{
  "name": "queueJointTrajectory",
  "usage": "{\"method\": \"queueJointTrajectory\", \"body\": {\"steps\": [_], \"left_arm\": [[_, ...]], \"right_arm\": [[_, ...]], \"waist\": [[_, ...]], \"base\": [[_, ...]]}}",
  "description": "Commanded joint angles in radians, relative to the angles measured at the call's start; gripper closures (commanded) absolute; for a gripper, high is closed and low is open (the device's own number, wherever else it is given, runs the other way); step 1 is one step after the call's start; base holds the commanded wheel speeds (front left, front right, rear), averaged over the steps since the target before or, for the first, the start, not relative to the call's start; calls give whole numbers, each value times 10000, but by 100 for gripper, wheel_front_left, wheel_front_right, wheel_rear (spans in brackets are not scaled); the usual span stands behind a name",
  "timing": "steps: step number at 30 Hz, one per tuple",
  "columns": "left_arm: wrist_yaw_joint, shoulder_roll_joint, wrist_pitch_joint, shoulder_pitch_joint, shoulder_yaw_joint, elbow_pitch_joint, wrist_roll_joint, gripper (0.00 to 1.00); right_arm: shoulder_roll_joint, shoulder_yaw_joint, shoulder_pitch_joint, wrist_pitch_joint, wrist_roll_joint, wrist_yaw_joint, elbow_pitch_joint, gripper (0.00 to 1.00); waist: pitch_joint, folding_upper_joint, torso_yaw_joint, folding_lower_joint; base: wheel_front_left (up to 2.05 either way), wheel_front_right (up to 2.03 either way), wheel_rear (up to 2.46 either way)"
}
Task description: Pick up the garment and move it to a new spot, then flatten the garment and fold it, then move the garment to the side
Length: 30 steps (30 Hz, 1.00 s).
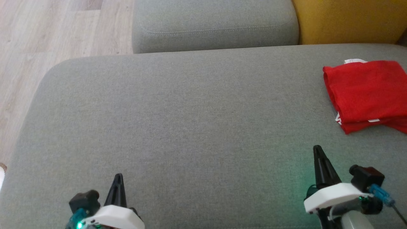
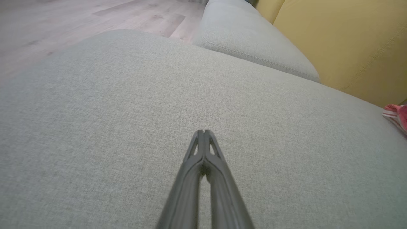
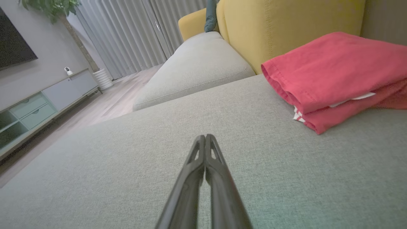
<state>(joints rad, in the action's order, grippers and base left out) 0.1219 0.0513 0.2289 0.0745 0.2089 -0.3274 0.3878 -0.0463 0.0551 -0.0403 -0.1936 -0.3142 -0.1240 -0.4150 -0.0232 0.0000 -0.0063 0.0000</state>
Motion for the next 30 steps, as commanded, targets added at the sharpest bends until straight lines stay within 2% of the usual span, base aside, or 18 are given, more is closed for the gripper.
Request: {"method": "queueJointTrajectory", "body": {"steps": [1, 30], "left_arm": [[-91, -1, -65, -511, -203, 337, 222, 100], [-711, -3, -923, -846, -977, 461, 3272, 100]], "right_arm": [[-19, -76, -501, 50, -282, -6, 391, 100], [-24, -486, -543, 818, -3507, -22, 729, 100]], "waist": [[2, 0, 1, 0], [69, 0, 17, 0]], "base": [[0, 0, 0], [0, 0, 0]]}}
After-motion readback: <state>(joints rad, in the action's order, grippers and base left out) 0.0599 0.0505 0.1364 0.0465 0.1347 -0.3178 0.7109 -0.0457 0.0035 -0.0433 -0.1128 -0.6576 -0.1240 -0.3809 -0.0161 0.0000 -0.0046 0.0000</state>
